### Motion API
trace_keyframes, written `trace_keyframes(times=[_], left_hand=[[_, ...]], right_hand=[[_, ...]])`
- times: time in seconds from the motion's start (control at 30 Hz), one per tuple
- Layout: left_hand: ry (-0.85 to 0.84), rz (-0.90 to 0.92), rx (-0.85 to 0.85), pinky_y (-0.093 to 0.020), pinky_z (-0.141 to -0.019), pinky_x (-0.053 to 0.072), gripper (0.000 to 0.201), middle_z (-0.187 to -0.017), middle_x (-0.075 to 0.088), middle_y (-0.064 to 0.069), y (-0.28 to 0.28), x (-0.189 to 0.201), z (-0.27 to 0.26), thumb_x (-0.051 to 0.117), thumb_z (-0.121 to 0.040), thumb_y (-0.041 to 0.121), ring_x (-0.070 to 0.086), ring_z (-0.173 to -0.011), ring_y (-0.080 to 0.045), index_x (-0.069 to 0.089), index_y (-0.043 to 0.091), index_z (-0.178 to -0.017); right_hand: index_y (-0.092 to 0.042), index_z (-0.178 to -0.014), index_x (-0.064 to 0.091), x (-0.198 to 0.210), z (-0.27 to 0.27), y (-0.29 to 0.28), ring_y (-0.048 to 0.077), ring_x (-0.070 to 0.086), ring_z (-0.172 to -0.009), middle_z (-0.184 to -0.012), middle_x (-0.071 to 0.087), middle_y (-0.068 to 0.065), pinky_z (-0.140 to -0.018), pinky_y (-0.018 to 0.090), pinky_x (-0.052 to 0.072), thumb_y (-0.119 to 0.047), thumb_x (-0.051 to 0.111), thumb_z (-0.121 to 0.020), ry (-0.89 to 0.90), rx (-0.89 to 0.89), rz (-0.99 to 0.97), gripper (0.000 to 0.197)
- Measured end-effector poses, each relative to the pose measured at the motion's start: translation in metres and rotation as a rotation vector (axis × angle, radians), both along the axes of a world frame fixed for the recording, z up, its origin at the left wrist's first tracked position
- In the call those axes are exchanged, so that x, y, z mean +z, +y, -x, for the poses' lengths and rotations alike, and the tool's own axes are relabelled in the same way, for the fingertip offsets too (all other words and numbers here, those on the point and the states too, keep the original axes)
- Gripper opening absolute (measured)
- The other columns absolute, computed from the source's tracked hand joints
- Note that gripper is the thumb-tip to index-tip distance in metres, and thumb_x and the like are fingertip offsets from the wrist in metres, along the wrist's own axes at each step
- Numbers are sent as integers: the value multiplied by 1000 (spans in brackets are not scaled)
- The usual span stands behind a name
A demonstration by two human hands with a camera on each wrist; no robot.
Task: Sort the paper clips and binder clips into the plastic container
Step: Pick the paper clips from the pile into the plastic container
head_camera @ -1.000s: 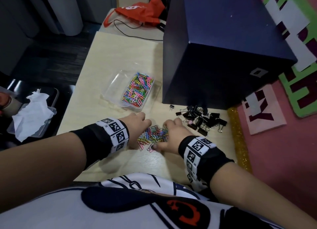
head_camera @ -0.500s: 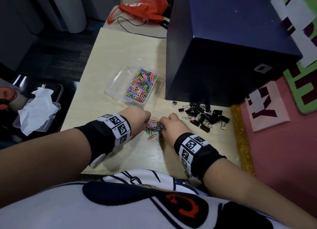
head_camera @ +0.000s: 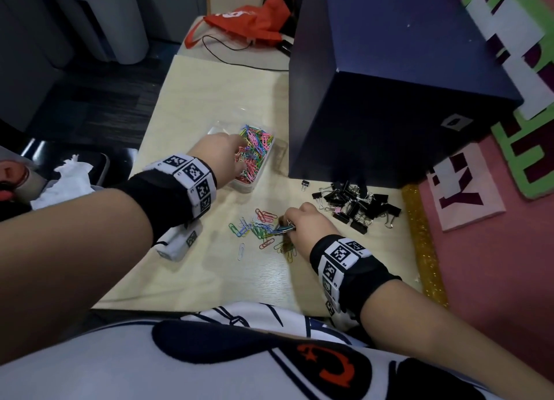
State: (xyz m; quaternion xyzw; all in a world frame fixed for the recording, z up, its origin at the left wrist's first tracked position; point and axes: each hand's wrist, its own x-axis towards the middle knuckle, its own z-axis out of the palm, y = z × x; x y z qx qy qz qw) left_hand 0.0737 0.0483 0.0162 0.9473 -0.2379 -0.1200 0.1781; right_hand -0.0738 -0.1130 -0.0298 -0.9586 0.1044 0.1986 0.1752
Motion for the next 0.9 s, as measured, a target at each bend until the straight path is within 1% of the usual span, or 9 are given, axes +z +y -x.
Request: trace_keyframes(times=[0.1,0.2,0.3,0.47,0.53,0.6,0.73,0.83,0.9], left_hand=[[13,-68,-51,-35,-88,46,26,-111,57,-7,4,-10,6,60,-88,28,58,-100,-27,63,21,-113],[-18,-190,-155,-39,-84,50,19,-105,59,-2,5,-17,16,57,-88,38,54,-101,-25,65,25,-101],[-38,-205,-200,-40,-83,50,24,-103,58,-1,8,-20,21,56,-90,43,53,-103,-25,65,24,-102],[12,-218,-300,-33,-82,44,24,-102,57,0,19,-17,26,58,-89,43,54,-102,-23,67,23,-100],[-71,-223,-356,-34,-79,43,21,-103,57,1,26,-16,31,57,-88,40,55,-103,-24,67,25,-101],[-144,-160,-442,-35,-75,46,18,-97,61,-3,30,-15,37,59,-85,30,59,-95,-29,68,21,-98],[33,-249,-576,-33,-83,48,26,-107,61,-1,29,-13,50,48,-92,29,60,-97,-25,62,23,-113],[69,-310,-660,-34,-84,48,28,-110,60,-2,30,-16,56,44,-94,29,59,-101,-25,58,24,-117],[74,-319,-655,-33,-83,48,29,-114,58,-2,33,-18,57,44,-94,27,58,-102,-24,58,24,-119]], right_hand=[[-17,-107,56,2,-1,-1,30,59,-89,-107,45,7,-78,30,48,-10,57,-88,7,-20,-19,20],[-17,-105,58,4,-2,-1,28,59,-91,-107,47,7,-81,29,47,-12,62,-87,0,-30,-32,19],[-19,-102,60,5,-4,-2,26,58,-91,-106,48,6,-77,24,42,-8,60,-86,-14,-46,-44,19],[-23,-93,63,8,-15,-3,22,55,-92,-103,51,2,-76,21,35,-8,59,-86,-61,-87,-84,18],[-26,-88,62,11,-20,-2,19,54,-90,-99,50,-2,-74,20,34,-8,61,-85,-92,-89,-105,18],[-27,-85,60,17,-28,1,16,51,-87,-96,48,-5,-73,20,33,-14,64,-85,-131,-94,-129,14],[-26,-83,59,31,-53,11,17,52,-86,-95,49,-4,-81,25,42,-11,63,-84,-248,-102,-178,16],[-22,-91,64,41,-72,21,15,51,-83,-97,49,-4,-82,23,42,-9,61,-84,-324,-119,-199,15],[-24,-106,64,44,-83,26,15,55,-87,-103,53,-4,-88,24,45,-14,65,-84,-323,-141,-229,24]])
